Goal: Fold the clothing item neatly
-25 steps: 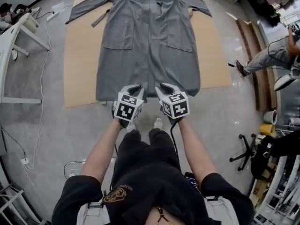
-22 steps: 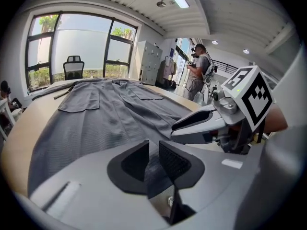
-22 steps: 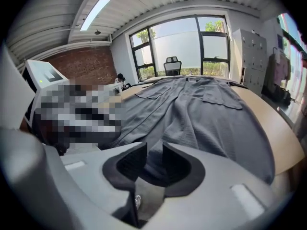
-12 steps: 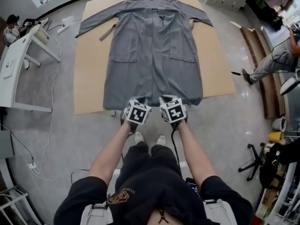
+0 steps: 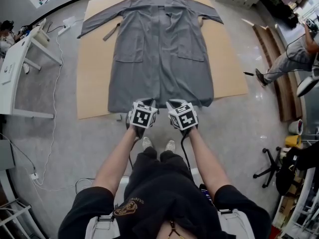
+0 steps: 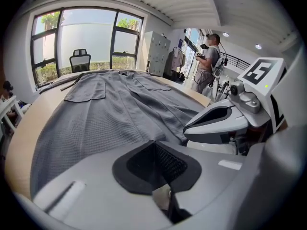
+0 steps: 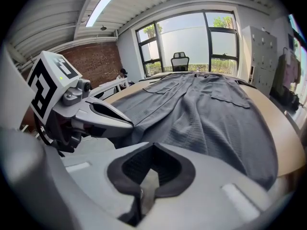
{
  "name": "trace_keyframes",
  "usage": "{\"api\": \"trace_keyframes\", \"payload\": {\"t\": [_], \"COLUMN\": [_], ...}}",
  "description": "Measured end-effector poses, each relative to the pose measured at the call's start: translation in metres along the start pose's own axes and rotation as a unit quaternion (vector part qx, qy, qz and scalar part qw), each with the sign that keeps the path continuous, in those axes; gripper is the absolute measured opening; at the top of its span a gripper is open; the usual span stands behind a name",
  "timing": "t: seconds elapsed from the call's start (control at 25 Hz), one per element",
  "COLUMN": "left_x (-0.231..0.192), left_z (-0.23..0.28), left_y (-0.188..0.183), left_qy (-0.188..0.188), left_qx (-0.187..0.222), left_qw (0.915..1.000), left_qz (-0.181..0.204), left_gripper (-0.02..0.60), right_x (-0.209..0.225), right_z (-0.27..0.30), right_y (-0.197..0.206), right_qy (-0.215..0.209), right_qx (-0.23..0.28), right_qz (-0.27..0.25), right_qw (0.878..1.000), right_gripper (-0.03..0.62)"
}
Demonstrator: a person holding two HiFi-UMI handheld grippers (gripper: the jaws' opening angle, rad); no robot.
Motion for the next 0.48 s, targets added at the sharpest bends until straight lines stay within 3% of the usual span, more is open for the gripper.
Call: {"api": "trace_keyframes", "payload": {"t": [0.24, 0.48], "left_x": [0.010, 0.011], "left_z": [0.008, 0.014], "left_y": [-0.001, 0.003], "left_qy": [0.013, 0.003], "left_qx": [-0.003, -0.008], "left_qw": [0.9999, 0.9997], "left_qz": [0.011, 0.024], "left_gripper": [0.014, 0.014], "right_x": [-0.003, 0.013], "right_z": [-0.006, -0.007], "right_y": [0.003, 0.003], "right_qy": [0.000, 0.043], "right_qx": [0.004, 0.016], "right_qz": [-0.001, -0.007], "right_qw": [1.000, 0.999], "right_gripper": [0.003, 0.021]}}
Point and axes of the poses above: the fingertips, and each gripper's own axes: z forward along the fingers, x to its right, y out of its underside, the point moved 3 cm from there along -z, backward along the fingers, and after that the axes turned 8 degrees about -y, right-handed, at the moved point
